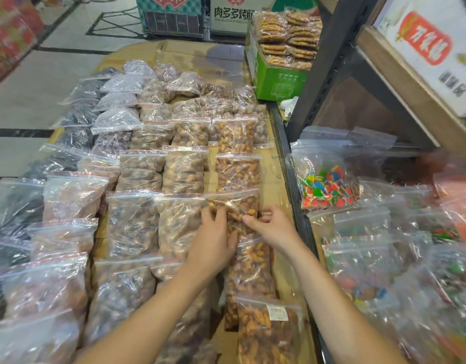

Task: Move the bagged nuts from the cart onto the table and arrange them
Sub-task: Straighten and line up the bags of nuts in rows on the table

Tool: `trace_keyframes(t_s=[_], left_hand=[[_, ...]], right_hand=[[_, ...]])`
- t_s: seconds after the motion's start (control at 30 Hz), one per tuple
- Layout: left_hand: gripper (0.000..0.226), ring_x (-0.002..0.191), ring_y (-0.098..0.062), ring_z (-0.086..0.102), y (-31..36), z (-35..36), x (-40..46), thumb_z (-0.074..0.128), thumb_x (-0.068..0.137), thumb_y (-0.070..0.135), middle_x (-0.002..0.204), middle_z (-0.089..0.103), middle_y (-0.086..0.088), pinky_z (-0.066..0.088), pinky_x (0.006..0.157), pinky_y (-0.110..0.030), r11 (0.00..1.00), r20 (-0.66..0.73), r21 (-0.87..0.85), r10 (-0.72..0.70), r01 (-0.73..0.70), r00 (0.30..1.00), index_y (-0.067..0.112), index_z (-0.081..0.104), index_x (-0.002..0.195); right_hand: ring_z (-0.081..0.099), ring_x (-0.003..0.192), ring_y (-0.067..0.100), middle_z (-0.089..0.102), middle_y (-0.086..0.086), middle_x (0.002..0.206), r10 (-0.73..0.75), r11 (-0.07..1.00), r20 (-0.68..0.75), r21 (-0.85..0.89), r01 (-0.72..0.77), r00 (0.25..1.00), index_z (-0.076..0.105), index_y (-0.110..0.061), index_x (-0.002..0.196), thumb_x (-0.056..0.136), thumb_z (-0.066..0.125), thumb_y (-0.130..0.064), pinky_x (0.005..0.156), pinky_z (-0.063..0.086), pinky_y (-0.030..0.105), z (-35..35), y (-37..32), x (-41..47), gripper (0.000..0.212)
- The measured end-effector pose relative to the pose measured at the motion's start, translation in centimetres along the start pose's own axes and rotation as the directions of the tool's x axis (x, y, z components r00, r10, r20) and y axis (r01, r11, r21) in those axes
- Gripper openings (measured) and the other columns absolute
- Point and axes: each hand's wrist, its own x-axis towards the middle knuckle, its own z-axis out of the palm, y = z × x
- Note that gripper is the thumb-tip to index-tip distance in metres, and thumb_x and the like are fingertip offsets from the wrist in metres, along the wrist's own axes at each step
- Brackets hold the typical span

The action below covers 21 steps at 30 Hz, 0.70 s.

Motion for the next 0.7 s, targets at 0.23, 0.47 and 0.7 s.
trace_keyframes(t_s=[0.23, 0.47, 0.7], left_hand=[[0.059, 0.126, -0.034, 0.054, -0.4, 1.1, 0.5, 0.059, 0.094, 0.027, 0.154, 0.029, -0.008, 0.049, 0.104, -0.052, 0.998, -0.002, -0.057, 0.022, -0.022, 1.000, 0.019, 0.039, 0.149], [0.065, 0.120, -0.038, 0.059, 0.0, 1.2, 0.3, 0.053, 0.100, 0.027, 0.163, 0.013, -0.008, 0.051, 0.099, -0.052, 1.000, 0.052, -0.010, -0.005, 0.006, 0.999, 0.018, 0.025, 0.157], [0.071, 0.149, -0.038, 0.028, -0.1, 1.0, 0.8, 0.047, 0.103, 0.030, 0.169, -0.011, -0.013, 0.042, 0.111, -0.051, 0.994, 0.163, 0.106, 0.023, -0.041, 0.986, 0.012, 0.010, 0.161]], right_hand=[[0.063, 0.081, 0.018, 0.061, -0.006, 0.086, -0.033, 0.999, -0.141, 0.007, 0.034, 0.989, 0.053, -0.019, 0.113, 0.092, 0.071, -0.047, 0.066, 0.044, 0.032, 1.4, 0.6, -1.0, 0.040], [0.067, 0.089, 0.014, 0.066, -0.006, 0.104, -0.112, 0.993, -0.038, 0.033, 0.113, 0.993, 0.033, -0.026, 0.123, 0.094, 0.072, -0.042, 0.067, 0.051, 0.027, 1.7, 0.8, -2.5, 0.051], [0.068, 0.080, 0.009, 0.068, -0.003, 0.095, -0.118, 0.991, 0.014, 0.059, 0.117, 0.993, 0.035, -0.026, 0.135, 0.092, 0.077, -0.029, 0.065, 0.050, 0.025, 1.4, 1.4, -2.7, 0.060]])
